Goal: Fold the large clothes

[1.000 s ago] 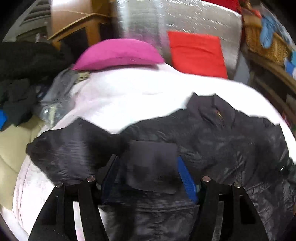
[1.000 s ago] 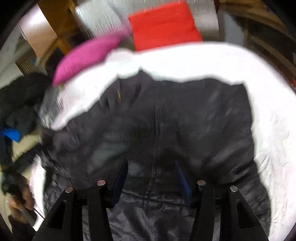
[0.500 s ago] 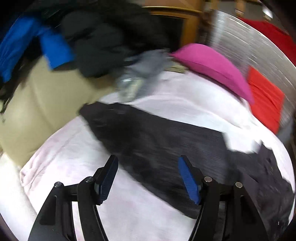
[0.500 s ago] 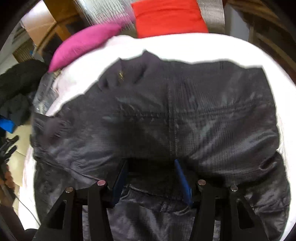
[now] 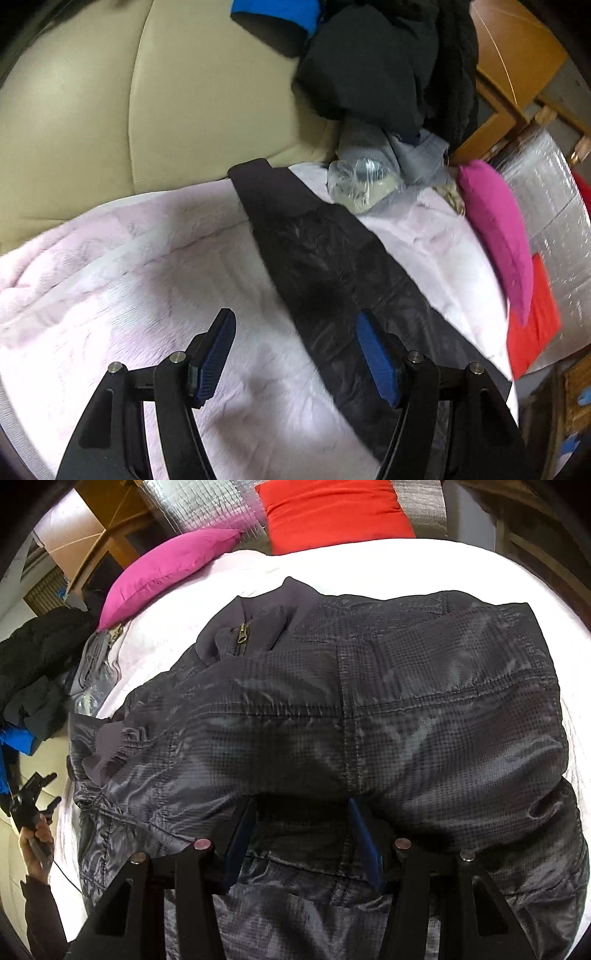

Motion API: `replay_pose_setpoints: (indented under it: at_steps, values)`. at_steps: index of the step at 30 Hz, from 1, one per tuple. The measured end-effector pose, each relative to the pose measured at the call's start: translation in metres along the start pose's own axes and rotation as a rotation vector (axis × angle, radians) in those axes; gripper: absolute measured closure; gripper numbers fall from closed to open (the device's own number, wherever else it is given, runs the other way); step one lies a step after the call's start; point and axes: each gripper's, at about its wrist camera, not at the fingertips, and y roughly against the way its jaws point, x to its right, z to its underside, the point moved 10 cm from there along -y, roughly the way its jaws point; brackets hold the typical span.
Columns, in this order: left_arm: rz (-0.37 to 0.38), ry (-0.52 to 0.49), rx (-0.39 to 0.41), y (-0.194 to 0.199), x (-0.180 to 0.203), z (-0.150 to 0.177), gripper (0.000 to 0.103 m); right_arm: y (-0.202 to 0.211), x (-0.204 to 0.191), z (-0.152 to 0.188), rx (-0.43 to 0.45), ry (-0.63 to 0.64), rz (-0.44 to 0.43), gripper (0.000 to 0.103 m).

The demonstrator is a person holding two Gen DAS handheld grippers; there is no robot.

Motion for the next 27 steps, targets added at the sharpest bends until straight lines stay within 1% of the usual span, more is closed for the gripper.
replay_pose_setpoints:
  at_steps: [4, 7, 9, 12, 16, 18, 19, 20, 22, 23, 25, 27]
  values:
    - [0.042, 0.047, -0.017, -0.021, 0.0, 0.0, 0.034, -0.003, -0.004, 0.001, 0.0, 0.02, 0.009, 0.044]
    - [0.069, 0.097, -0.054, -0.04, -0.003, 0.002, 0.035, -0.003, -0.005, 0.001, 0.003, 0.034, 0.014, 0.043]
    - [0.092, 0.116, -0.054, -0.048, -0.002, 0.001, 0.034, -0.003, -0.005, 0.002, 0.005, 0.038, 0.012, 0.043]
    - [0.086, 0.094, -0.038, -0.055, 0.003, -0.003, 0.034, -0.003, -0.005, 0.002, 0.008, 0.039, 0.011, 0.043]
    - [0.099, 0.076, -0.022, -0.063, 0.01, -0.004, 0.036, -0.003, -0.005, 0.001, 0.009, 0.046, 0.009, 0.043]
    - [0.081, 0.044, -0.007, -0.065, 0.014, -0.004, 0.037, -0.004, -0.005, 0.001, 0.009, 0.045, 0.008, 0.043]
    - [0.073, 0.019, 0.019, -0.068, 0.017, -0.006, 0.051, -0.004, -0.005, 0.001, 0.009, 0.046, 0.008, 0.043]
    - [0.056, 0.002, 0.012, -0.071, 0.017, -0.004, 0.068, -0.004, -0.005, 0.001, 0.009, 0.046, 0.009, 0.043]
    - [0.011, -0.028, 0.026, -0.075, 0.017, -0.003, 0.078, -0.004, -0.005, 0.001, 0.008, 0.045, 0.008, 0.043]
    - [0.012, -0.038, 0.039, -0.075, 0.018, -0.004, 0.086, -0.004, -0.005, 0.001, 0.007, 0.045, 0.008, 0.043]
    - [0.02, -0.032, 0.046, -0.072, 0.021, -0.004, 0.092, -0.004, -0.005, 0.001, 0.006, 0.043, 0.004, 0.043]
    - [0.033, -0.058, 0.079, -0.06, 0.032, -0.006, 0.095, -0.003, -0.005, 0.001, 0.005, 0.039, 0.0, 0.043]
